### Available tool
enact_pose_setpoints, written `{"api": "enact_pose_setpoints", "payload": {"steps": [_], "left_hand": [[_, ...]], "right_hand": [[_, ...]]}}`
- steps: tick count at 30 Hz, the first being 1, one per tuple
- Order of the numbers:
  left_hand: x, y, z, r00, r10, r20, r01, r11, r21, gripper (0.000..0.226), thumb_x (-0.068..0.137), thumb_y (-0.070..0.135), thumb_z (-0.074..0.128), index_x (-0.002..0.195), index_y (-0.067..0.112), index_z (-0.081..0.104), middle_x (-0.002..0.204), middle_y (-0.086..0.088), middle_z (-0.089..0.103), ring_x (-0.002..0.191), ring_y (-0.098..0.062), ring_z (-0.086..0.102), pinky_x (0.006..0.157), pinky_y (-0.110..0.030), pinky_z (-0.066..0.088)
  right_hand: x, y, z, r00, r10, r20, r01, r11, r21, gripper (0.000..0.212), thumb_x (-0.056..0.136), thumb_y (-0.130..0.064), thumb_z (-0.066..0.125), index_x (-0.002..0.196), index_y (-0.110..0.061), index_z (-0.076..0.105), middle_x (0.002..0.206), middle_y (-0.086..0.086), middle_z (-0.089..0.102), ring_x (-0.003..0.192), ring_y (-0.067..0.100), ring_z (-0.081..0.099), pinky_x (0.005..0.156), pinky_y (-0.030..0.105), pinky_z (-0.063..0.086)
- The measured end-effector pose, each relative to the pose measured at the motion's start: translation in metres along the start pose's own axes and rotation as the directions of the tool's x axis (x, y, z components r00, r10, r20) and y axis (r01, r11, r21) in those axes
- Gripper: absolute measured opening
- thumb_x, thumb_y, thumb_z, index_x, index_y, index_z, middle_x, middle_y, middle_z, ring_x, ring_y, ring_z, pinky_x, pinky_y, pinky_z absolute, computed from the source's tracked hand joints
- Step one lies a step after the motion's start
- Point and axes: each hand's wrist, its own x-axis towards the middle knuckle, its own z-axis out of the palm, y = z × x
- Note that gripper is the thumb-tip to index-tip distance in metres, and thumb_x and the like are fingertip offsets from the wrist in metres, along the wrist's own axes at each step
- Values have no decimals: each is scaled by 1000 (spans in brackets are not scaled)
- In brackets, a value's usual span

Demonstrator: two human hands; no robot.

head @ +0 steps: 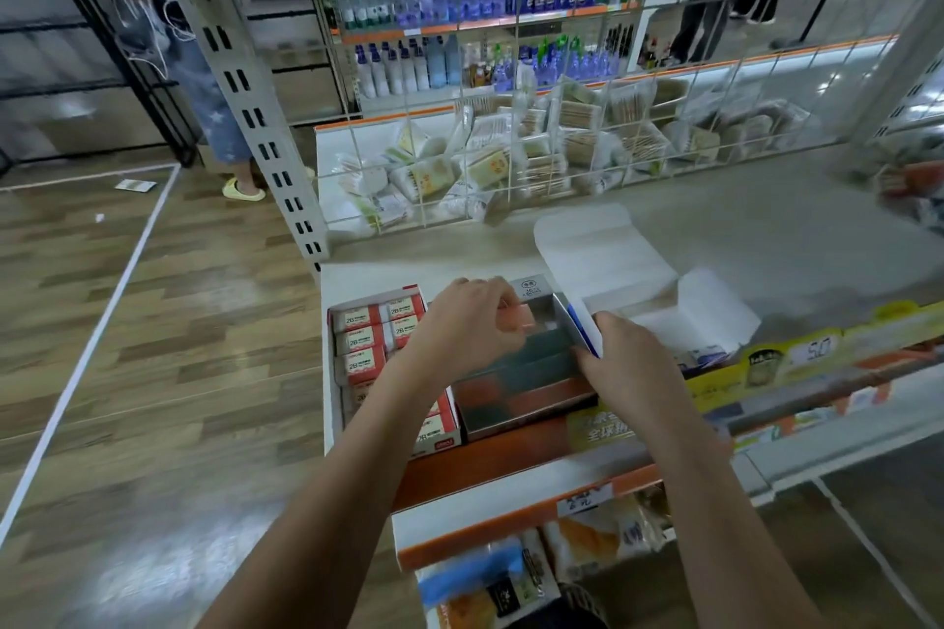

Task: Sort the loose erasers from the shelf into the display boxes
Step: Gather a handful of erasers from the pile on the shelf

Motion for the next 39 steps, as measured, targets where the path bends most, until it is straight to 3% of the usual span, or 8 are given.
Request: {"api": "enact_pose_setpoints", "payload": {"steps": [4, 6, 13, 22, 27, 32, 39], "left_hand": [[1, 6, -1, 998, -45, -48, 42, 997, -61, 32, 80, 30, 66, 107, 18, 53, 105, 4, 57, 86, -14, 56, 67, -19, 39], [1, 8, -1, 995, -30, -95, 23, 998, -67, 32, 79, 31, 67, 106, 18, 54, 104, 4, 54, 85, -13, 55, 69, -21, 42], [-1, 8, 12, 997, 41, -66, -33, 992, 121, 29, 85, 25, 59, 113, 21, 55, 111, 3, 59, 104, -16, 50, 84, -26, 41], [-3, 9, 21, 984, 127, -125, -95, 968, 232, 24, 96, 34, 47, 119, 32, 51, 113, 1, 58, 103, -18, 54, 72, -24, 39], [-1, 10, 21, 979, 134, -150, -91, 959, 268, 21, 96, 32, 47, 116, 30, 51, 111, 1, 58, 101, -17, 53, 72, -29, 46], [0, 9, 20, 984, 126, -127, -81, 947, 311, 21, 96, 33, 47, 116, 30, 50, 111, 1, 58, 103, -18, 53, 72, -32, 49], [1, 9, 25, 985, 114, -130, -47, 899, 435, 21, 96, 31, 46, 112, 25, 59, 114, 2, 56, 103, -16, 48, 69, -26, 35]], "right_hand": [[1, 3, 2, 1000, -15, -9, 15, 1000, 14, 17, 90, -27, 57, 102, -15, 52, 92, -1, 57, 76, 13, 46, 64, 23, 35], [1, 4, 2, 1000, -22, -22, 22, 1000, 12, 18, 89, -28, 58, 102, -15, 53, 90, -2, 56, 76, 13, 46, 64, 24, 35], [0, 6, 6, 998, -35, -44, 35, 999, 3, 14, 89, -28, 57, 89, -21, 44, 85, -4, 53, 75, 14, 48, 63, 25, 38], [-3, 5, 7, 996, -52, -71, 53, 998, 16, 12, 90, -27, 56, 96, -17, 53, 87, -1, 59, 79, 17, 58, 70, 31, 52], [-3, 5, 6, 995, -62, -75, 62, 998, 0, 14, 91, -25, 55, 85, -20, 43, 80, -4, 52, 72, 15, 50, 61, 25, 40], [-4, 5, 5, 996, -53, -69, 53, 999, -1, 11, 91, -25, 54, 97, -16, 52, 90, 0, 60, 76, 16, 52, 66, 27, 48], [-4, 4, 5, 997, -56, -57, 55, 998, -23, 13, 92, -28, 52, 97, -16, 49, 96, 3, 62, 78, 17, 53, 65, 25, 44]]}}
